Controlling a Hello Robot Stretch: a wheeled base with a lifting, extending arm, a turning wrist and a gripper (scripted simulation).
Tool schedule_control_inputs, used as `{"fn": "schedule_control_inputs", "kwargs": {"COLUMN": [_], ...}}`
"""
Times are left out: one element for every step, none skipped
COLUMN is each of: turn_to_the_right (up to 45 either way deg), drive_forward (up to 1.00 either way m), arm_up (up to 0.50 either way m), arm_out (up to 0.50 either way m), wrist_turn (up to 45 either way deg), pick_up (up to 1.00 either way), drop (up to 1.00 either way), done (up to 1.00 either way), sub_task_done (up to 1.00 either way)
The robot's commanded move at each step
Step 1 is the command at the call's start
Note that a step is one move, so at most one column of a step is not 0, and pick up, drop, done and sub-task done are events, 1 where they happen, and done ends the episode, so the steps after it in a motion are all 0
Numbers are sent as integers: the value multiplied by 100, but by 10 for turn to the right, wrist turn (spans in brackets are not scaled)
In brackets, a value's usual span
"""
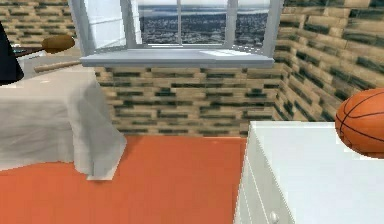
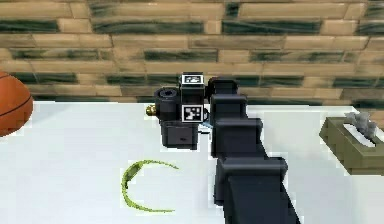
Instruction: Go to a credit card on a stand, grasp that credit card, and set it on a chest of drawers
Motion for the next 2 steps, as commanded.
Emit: {"fn": "schedule_control_inputs", "kwargs": {"turn_to_the_right": [0, 0], "drive_forward": [0, 0], "arm_up": [-12, 0], "arm_out": [0, 0], "wrist_turn": [0, 0], "pick_up": [0, 0], "drop": [0, 100], "done": [0, 0], "sub_task_done": [0, 0]}}
